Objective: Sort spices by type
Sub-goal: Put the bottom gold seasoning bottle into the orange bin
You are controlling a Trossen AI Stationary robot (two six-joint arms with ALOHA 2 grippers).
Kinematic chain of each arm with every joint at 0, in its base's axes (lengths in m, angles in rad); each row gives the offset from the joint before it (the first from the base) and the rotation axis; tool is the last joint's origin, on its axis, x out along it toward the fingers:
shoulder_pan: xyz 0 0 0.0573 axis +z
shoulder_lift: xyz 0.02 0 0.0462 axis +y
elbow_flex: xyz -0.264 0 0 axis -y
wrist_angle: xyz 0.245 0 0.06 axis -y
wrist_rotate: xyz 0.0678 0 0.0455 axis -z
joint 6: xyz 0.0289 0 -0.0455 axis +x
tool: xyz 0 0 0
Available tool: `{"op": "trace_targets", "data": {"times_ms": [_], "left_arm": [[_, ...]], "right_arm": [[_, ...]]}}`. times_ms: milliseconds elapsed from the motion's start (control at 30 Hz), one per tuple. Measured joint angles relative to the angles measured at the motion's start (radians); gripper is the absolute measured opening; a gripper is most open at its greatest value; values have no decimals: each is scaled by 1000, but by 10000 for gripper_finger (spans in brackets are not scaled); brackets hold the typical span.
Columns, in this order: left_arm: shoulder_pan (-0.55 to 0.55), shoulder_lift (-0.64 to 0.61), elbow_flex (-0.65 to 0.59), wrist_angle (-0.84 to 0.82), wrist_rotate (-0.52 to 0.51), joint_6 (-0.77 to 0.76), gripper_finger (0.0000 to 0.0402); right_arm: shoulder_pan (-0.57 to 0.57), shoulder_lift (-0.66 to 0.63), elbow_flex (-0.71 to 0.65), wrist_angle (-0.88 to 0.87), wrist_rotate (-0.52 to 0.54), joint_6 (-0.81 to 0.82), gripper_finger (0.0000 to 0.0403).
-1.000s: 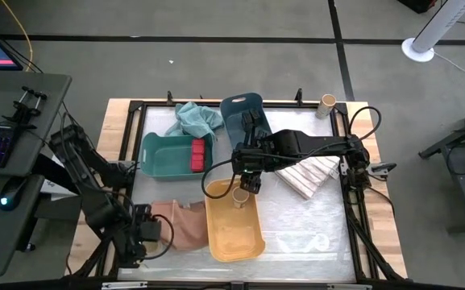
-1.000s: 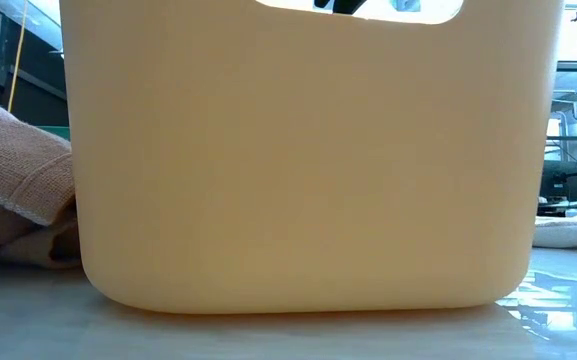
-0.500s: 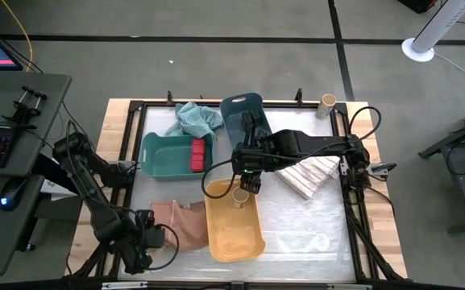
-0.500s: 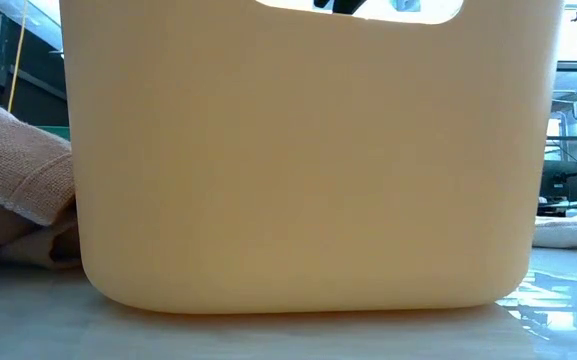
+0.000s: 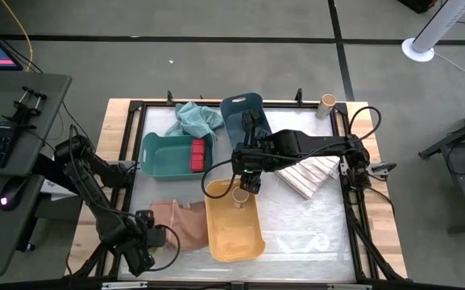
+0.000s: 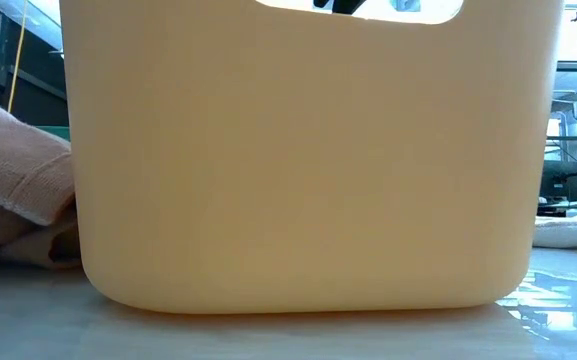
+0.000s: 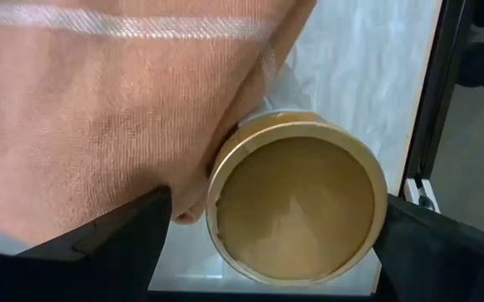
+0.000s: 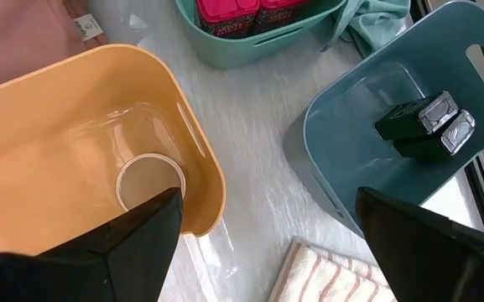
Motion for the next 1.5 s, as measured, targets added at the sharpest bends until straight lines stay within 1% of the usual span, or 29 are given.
{"op": "trace_targets", "data": {"times_ms": [167,267,367,500,600,667,800,867,900,967,1033,1100,1167,1267,1333,1400,1500], "left_arm": [[-9,0,0,22,-33,-1,366],[-20,0,0,34,-51,-2,348],[-24,0,0,33,-53,-20,306],[-32,-3,1,35,-50,-36,233],[-32,-5,9,25,-20,-31,230],[-32,-17,31,-15,18,-2,230],[-33,-98,112,-127,58,125,230],[-27,-153,160,-174,53,177,230],[-18,-184,189,-192,34,186,230],[15,-243,249,-227,-40,195,230],[74,-281,304,-277,-154,179,230],[165,-297,354,-310,-256,184,230],[271,-295,392,-297,-313,274,230],[414,-258,406,-222,-333,471,230],[486,-212,406,-131,-303,599,230],[540,-156,406,-69,-282,703,230],[591,-69,406,-28,-264,788,230]], "right_arm": [[0,0,0,0,0,0,350],[0,0,0,0,3,0,350],[0,0,0,0,3,0,350],[0,0,0,0,3,0,350],[0,0,0,0,3,-3,350],[0,0,0,0,8,-9,350],[0,-1,0,-3,14,-42,350],[0,-6,0,-13,14,-44,350],[0,-13,0,-21,14,-43,350],[0,-28,0,-24,14,-40,350],[0,-50,0,-24,19,-20,350],[5,-75,0,-24,27,12,350],[9,-102,0,-24,41,46,350],[12,-133,0,-24,62,93,350],[12,-148,0,-24,68,117,350],[12,-156,0,-24,82,132,350],[12,-161,0,-24,89,140,350]]}}
